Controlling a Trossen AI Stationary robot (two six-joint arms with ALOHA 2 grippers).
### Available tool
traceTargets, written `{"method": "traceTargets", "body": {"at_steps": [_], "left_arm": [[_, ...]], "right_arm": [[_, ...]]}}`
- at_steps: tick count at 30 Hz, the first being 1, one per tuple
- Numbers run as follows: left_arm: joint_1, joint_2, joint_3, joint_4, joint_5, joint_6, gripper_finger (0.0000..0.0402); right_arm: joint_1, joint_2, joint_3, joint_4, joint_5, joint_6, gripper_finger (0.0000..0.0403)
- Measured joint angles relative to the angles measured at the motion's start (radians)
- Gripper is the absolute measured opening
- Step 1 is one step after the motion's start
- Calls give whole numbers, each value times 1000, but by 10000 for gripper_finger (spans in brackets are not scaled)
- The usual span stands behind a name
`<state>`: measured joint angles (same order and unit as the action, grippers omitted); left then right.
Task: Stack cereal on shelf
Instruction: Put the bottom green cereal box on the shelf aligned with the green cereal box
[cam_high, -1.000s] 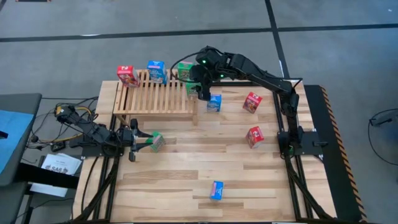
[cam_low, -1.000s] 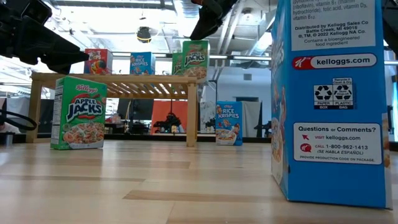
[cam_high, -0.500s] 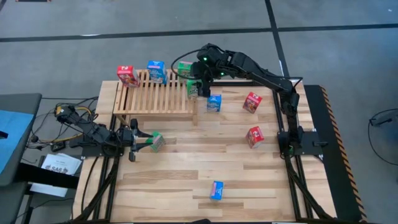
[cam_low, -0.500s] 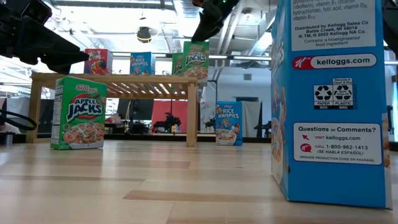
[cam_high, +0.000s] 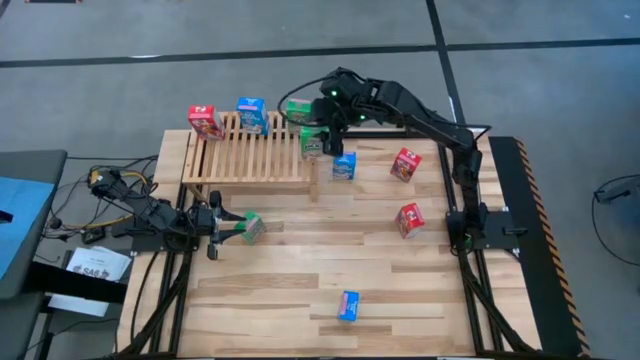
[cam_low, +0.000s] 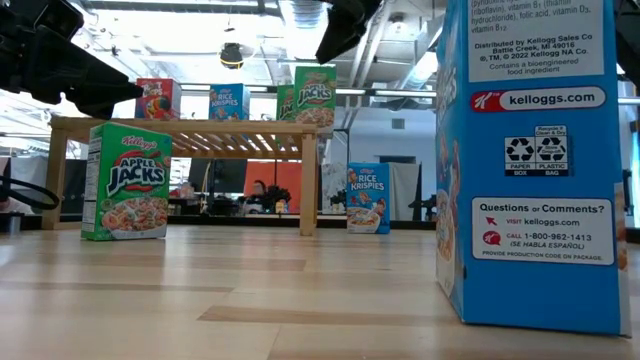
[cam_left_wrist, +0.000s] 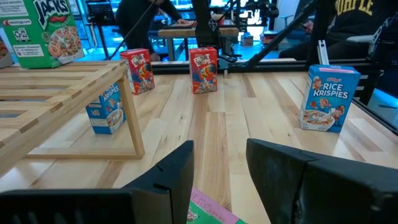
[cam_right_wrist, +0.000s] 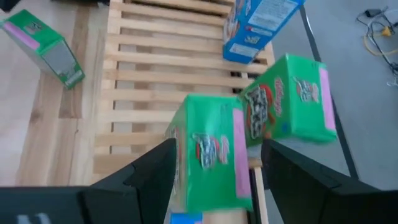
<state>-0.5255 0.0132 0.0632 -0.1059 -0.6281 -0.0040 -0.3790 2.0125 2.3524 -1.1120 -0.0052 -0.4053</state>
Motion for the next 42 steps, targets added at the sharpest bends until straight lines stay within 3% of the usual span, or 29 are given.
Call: {"method": "traceTargets", "body": {"at_steps": [17,27,42], "left_arm": [[0,0,0,0,0,0,138],[0,0,0,0,0,0,138],[0,0,0,0,0,0,138]], "right_arm": [[2,-45,-36,-235,83,110,261],[2,-44,-170,-120,76,109,261],[22,23,-171,6,55,110,261]]}}
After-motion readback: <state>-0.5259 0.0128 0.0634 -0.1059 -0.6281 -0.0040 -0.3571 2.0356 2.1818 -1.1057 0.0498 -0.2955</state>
